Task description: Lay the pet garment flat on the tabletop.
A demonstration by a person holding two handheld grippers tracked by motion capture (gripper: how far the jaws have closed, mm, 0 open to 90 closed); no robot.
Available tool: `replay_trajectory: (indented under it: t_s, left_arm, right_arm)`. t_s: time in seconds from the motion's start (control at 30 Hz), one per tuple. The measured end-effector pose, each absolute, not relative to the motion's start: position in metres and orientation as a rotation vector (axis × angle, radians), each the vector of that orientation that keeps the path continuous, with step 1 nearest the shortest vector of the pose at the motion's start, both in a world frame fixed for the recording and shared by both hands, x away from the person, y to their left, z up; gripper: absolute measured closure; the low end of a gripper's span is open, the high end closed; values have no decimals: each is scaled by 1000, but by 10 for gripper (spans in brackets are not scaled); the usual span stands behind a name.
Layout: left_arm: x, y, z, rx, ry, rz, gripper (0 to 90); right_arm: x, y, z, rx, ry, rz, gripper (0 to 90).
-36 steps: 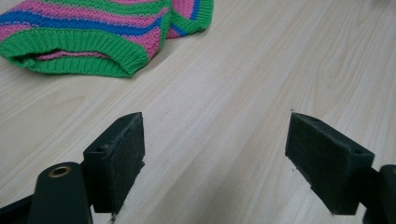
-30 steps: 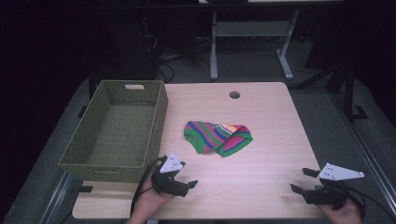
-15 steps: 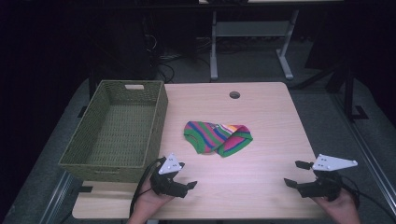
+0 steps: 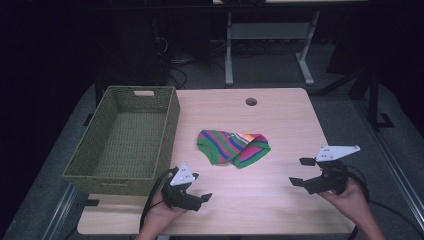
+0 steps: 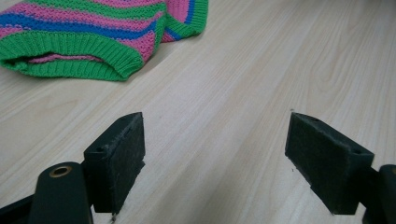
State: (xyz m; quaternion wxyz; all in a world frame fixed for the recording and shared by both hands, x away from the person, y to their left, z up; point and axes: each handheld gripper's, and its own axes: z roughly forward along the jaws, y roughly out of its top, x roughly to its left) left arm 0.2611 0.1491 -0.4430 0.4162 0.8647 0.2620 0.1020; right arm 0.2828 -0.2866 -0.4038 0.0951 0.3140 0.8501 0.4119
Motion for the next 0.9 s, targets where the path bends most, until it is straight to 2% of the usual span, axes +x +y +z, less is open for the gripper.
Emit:
replay_trajectory:
  t_s: [0.9]
  left_arm:
    - [264, 144, -443, 2179, 644, 233, 190]
  right_arm:
    - [348, -234, -367, 856, 2658, 1105, 173]
